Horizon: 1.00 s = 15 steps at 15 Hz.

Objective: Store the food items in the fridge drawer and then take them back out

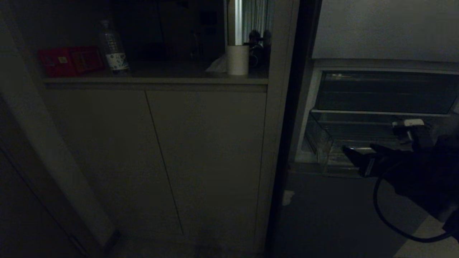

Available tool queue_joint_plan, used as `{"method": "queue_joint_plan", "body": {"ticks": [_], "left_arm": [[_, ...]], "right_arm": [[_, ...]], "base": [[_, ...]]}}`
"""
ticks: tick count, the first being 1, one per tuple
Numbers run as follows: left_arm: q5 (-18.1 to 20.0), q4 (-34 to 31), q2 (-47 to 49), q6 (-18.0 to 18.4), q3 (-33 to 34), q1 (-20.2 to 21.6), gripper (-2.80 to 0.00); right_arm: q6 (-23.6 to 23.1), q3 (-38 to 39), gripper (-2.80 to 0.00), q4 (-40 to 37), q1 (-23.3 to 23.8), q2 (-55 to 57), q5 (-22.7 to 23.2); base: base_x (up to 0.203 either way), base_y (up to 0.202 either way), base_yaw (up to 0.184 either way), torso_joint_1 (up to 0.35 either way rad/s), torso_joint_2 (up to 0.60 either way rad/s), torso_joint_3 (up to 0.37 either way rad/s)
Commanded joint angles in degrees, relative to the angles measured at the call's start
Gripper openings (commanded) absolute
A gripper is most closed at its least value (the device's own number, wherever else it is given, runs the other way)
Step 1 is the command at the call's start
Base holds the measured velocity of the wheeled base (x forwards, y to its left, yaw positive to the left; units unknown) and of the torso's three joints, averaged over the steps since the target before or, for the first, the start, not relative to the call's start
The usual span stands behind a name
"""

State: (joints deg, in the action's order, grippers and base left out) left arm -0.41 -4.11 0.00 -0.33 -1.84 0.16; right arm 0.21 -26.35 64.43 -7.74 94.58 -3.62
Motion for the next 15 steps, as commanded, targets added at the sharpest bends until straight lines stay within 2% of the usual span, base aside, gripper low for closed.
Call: {"method": "queue_joint_plan", "body": {"ticks": [1,4,9,11,15], "left_arm": [[0.0,0.0,0.1,0.0,0.0,0.0,-2.8],[0.0,0.0,0.1,0.0,0.0,0.0,-2.8],[0.0,0.0,0.1,0.0,0.0,0.0,-2.8],[0.0,0.0,0.1,0.0,0.0,0.0,-2.8],[0.0,0.0,0.1,0.0,0.0,0.0,-2.8]], "right_arm": [[0.2,-9.5,-2.8,-17.6,0.8,-5.9,-1.4],[0.4,-26.1,-2.8,-39.0,2.5,-6.7,-2.5],[0.7,-50.6,-2.8,-61.8,4.0,5.7,-5.4],[2.2,-55.9,-2.8,-67.5,4.2,10.3,-5.8],[3.1,-58.8,-2.8,-73.4,4.3,16.1,-6.0]], "base": [[0.0,0.0,0.0,0.0,0.0,0.0],[0.0,0.0,0.0,0.0,0.0,0.0],[0.0,0.0,0.0,0.0,0.0,0.0],[0.0,0.0,0.0,0.0,0.0,0.0],[0.0,0.0,0.0,0.0,0.0,0.0]]}}
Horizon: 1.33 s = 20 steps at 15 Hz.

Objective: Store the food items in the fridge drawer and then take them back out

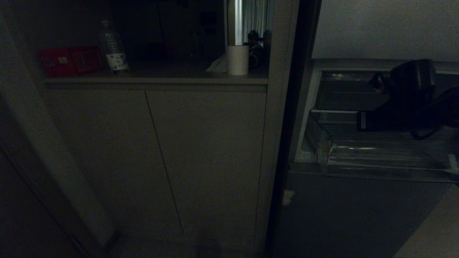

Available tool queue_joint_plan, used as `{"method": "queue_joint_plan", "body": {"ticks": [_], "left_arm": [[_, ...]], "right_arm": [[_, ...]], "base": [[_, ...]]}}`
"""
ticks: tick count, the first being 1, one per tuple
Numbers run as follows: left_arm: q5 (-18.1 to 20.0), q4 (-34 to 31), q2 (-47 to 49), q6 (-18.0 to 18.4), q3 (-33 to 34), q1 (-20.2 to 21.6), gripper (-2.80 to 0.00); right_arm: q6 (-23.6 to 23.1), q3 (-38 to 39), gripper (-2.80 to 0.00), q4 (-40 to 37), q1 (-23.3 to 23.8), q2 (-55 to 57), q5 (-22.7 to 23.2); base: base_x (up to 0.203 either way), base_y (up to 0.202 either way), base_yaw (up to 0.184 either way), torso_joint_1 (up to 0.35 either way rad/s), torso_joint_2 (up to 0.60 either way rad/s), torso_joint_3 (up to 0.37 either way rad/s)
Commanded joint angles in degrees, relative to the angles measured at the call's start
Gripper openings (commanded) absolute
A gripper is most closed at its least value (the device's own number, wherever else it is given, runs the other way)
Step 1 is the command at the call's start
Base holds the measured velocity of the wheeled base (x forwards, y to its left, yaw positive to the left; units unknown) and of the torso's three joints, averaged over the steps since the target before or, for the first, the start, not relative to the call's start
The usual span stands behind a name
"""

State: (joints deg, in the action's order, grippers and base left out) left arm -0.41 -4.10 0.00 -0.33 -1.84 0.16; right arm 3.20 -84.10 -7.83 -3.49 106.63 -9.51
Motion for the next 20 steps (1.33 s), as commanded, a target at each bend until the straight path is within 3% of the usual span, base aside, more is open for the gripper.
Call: {"method": "queue_joint_plan", "body": {"ticks": [1,6,9,11,15,20], "left_arm": [[0.0,0.0,0.1,0.0,0.0,0.0,-2.8],[0.0,0.0,0.1,0.0,0.0,0.0,-2.8],[0.0,0.0,0.1,0.0,0.0,0.0,-2.8],[0.0,0.0,0.1,0.0,0.0,0.0,-2.8],[0.0,0.0,0.1,0.0,0.0,0.0,-2.8],[0.0,0.0,0.1,0.0,0.0,0.0,-2.8]], "right_arm": [[0.4,-1.5,-2.8,-1.7,0.1,4.6,-0.1],[0.7,-3.3,-2.8,-5.5,0.2,5.4,-0.3],[2.7,-8.4,-2.8,-24.6,0.6,-0.1,0.3],[4.1,-12.3,-2.8,-32.6,1.9,-2.6,1.8],[7.4,-13.9,-2.8,-30.7,2.6,-1.1,2.0],[7.3,-10.4,-2.8,-30.8,3.1,-0.4,1.8]], "base": [[0.0,0.0,0.0,0.0,0.0,0.0],[0.0,0.0,0.0,0.0,0.0,0.0],[0.0,0.0,0.0,0.0,0.0,0.0],[0.0,0.0,0.0,0.0,0.0,0.0],[0.0,0.0,0.0,0.0,0.0,0.0],[0.0,0.0,0.0,0.0,0.0,0.0]]}}
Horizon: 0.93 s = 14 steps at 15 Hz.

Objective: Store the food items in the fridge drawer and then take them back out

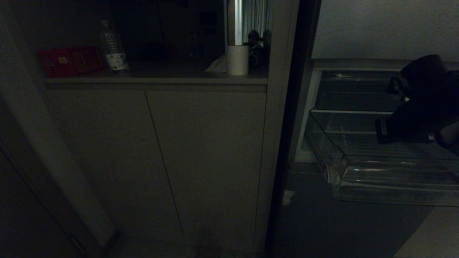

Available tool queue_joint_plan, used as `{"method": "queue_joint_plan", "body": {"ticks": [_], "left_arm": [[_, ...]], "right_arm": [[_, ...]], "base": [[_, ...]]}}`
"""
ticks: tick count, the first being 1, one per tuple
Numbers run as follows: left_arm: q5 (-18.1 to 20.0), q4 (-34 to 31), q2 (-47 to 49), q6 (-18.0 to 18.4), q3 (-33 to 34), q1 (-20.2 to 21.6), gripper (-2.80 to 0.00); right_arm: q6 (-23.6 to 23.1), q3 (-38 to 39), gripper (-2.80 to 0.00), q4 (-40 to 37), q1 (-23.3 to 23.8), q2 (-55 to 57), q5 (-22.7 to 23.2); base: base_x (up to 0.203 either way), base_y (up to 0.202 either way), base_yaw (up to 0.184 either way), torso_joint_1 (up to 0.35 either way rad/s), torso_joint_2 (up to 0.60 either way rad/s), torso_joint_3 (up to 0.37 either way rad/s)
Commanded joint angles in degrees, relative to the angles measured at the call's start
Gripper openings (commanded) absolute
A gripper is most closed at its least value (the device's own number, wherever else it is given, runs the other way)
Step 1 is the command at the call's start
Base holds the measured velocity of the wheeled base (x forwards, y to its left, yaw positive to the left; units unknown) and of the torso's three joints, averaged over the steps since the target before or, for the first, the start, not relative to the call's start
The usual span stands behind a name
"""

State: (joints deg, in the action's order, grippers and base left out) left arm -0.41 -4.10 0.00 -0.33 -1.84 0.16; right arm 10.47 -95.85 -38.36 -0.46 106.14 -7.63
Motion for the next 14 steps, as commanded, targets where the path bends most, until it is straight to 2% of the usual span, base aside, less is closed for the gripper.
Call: {"method": "queue_joint_plan", "body": {"ticks": [1,4,8,10,14], "left_arm": [[0.0,0.0,0.1,0.0,0.0,0.0,-2.8],[0.0,0.0,0.1,0.0,0.0,0.0,-2.8],[0.0,0.0,0.1,0.0,0.0,0.0,-2.8],[0.0,0.0,0.1,0.0,0.0,0.0,-2.8],[0.0,0.0,0.1,0.0,0.0,0.0,-2.8]], "right_arm": [[-0.1,2.2,-2.8,-0.2,0.2,0.0,-0.1],[-0.4,6.2,-2.8,-0.2,0.7,-1.9,-0.2],[-1.1,7.7,-2.8,0.4,0.9,-4.6,-0.1],[-0.5,6.8,-2.8,6.1,0.8,-5.4,-0.2],[1.1,9.6,-2.8,7.8,0.2,-14.3,0.1]], "base": [[0.0,0.0,0.0,0.0,0.0,0.0],[0.0,0.0,0.0,0.0,0.0,0.0],[0.0,0.0,0.0,0.0,0.0,0.0],[0.0,0.0,0.0,0.0,0.0,0.0],[0.0,0.0,0.0,0.0,0.0,0.0]]}}
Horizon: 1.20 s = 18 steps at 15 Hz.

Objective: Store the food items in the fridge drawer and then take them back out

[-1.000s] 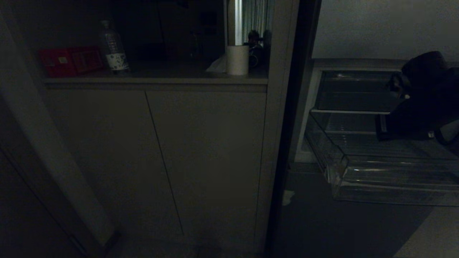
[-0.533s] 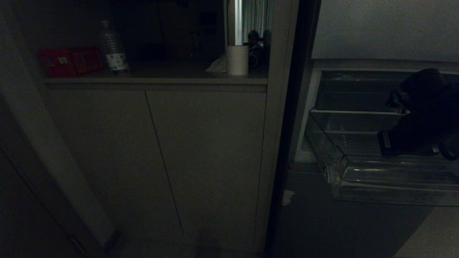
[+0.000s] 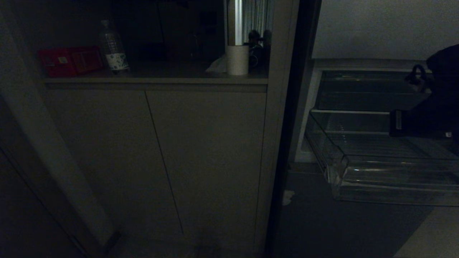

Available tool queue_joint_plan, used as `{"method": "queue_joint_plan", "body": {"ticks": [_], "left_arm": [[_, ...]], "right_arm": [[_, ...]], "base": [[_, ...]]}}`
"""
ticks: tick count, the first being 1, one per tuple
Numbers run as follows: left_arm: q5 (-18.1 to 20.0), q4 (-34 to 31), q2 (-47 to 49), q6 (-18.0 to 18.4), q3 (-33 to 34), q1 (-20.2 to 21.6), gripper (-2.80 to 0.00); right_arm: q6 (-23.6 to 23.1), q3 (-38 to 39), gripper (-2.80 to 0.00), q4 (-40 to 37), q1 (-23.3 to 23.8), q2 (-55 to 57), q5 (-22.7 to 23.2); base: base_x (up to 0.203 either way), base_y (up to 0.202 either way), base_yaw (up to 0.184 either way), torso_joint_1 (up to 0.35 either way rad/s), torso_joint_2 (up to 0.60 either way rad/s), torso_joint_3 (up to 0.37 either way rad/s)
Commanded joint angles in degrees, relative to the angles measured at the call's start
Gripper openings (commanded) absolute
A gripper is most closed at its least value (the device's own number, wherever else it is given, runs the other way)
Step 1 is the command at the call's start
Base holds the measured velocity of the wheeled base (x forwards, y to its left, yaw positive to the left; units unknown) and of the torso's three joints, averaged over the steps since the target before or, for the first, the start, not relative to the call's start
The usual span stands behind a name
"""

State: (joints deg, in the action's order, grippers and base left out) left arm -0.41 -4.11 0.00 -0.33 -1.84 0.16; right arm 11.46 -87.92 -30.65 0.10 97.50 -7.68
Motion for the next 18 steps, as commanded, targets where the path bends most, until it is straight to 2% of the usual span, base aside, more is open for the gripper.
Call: {"method": "queue_joint_plan", "body": {"ticks": [1,5,9,11,13,15,18], "left_arm": [[0.0,0.0,0.1,0.0,0.0,0.0,-2.8],[0.0,0.0,0.1,0.0,0.0,0.0,-2.8],[0.0,0.0,0.1,0.0,0.0,0.0,-2.8],[0.0,0.1,0.1,0.0,0.0,0.0,-2.8],[0.0,0.1,0.1,0.0,0.0,0.0,-2.8],[0.0,0.1,0.1,0.0,0.0,0.0,-2.8],[0.0,0.1,0.1,0.0,0.0,0.0,-2.8]], "right_arm": [[-0.1,4.2,-2.8,1.0,-0.8,-9.7,0.4],[-4.9,19.7,-2.8,6.0,-2.3,-34.6,1.3],[-9.4,38.1,-2.8,8.0,-2.8,-63.0,1.6],[-12.2,49.8,-2.8,8.6,-2.8,-76.9,1.9],[-14.8,62.1,-2.8,10.9,-1.9,-85.7,3.4],[-18.8,72.2,-2.8,13.7,-1.3,-91.7,7.6],[-20.9,83.0,-2.8,18.5,-0.8,-97.6,9.6]], "base": [[0.0,0.0,0.0,0.0,0.0,0.0],[0.0,0.0,0.0,0.0,0.0,0.0],[0.0,0.0,0.0,0.0,0.0,0.0],[0.0,0.0,0.0,0.0,0.0,0.0],[0.0,0.0,0.0,0.0,0.0,0.0],[0.0,0.0,0.0,0.0,0.0,0.0],[0.0,0.0,0.0,0.0,0.0,0.0]]}}
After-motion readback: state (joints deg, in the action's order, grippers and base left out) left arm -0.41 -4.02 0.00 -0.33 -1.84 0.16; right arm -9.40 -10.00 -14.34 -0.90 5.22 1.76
